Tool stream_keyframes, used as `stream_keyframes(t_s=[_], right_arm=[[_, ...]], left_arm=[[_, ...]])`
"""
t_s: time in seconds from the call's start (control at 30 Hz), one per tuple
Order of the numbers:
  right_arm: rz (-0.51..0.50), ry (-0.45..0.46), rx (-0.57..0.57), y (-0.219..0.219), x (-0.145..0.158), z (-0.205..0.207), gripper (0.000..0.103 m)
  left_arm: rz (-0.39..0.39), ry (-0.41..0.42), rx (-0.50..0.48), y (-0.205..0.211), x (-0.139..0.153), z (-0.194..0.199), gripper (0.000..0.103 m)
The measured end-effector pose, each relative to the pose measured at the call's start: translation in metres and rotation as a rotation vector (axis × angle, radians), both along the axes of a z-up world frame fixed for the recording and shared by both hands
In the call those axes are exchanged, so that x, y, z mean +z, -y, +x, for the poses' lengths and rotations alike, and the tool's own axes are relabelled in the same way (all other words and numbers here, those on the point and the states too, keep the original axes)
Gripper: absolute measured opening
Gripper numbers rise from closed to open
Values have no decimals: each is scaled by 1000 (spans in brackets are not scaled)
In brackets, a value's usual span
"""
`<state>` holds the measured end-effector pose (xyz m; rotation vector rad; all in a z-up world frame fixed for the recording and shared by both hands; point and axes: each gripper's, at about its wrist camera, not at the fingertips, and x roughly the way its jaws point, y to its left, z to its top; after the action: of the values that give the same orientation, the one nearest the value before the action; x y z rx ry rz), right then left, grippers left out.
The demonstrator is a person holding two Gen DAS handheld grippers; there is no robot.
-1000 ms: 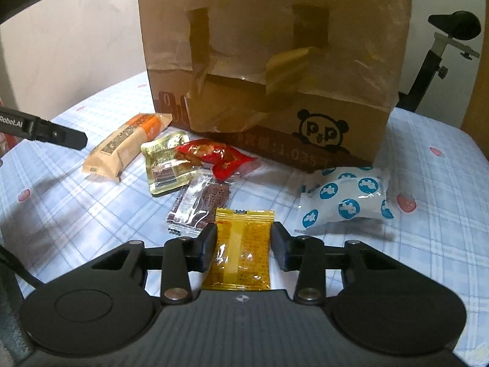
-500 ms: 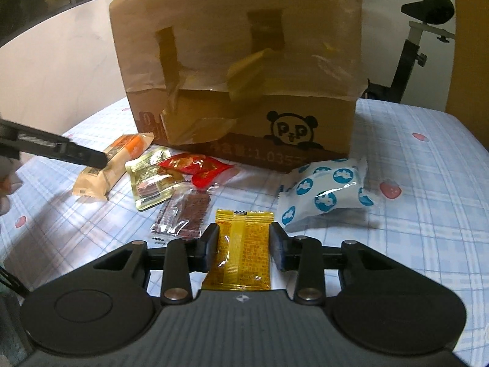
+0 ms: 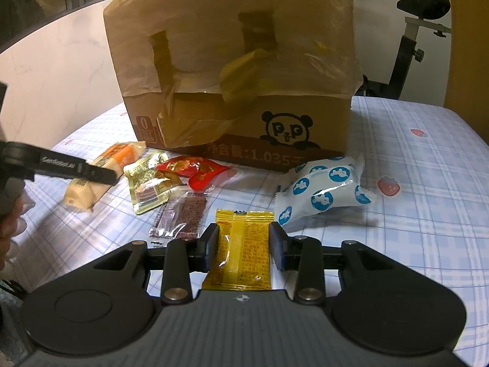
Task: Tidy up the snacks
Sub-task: 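Grasp the cream bar packet with left tool while right tool grasps yellow packet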
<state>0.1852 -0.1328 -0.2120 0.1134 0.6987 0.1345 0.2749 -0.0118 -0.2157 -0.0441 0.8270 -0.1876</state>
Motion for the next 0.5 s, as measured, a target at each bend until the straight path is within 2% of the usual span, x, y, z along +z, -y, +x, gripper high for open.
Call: stream_keyframes(t_s=[0.27, 0.5], right_arm=[[2, -1, -1, 0, 0, 1, 38], [4, -1, -1, 0, 0, 1, 38]], left_arm=[[25, 11, 6, 3, 1, -6, 41], [13, 11, 8, 1, 1, -8, 40]])
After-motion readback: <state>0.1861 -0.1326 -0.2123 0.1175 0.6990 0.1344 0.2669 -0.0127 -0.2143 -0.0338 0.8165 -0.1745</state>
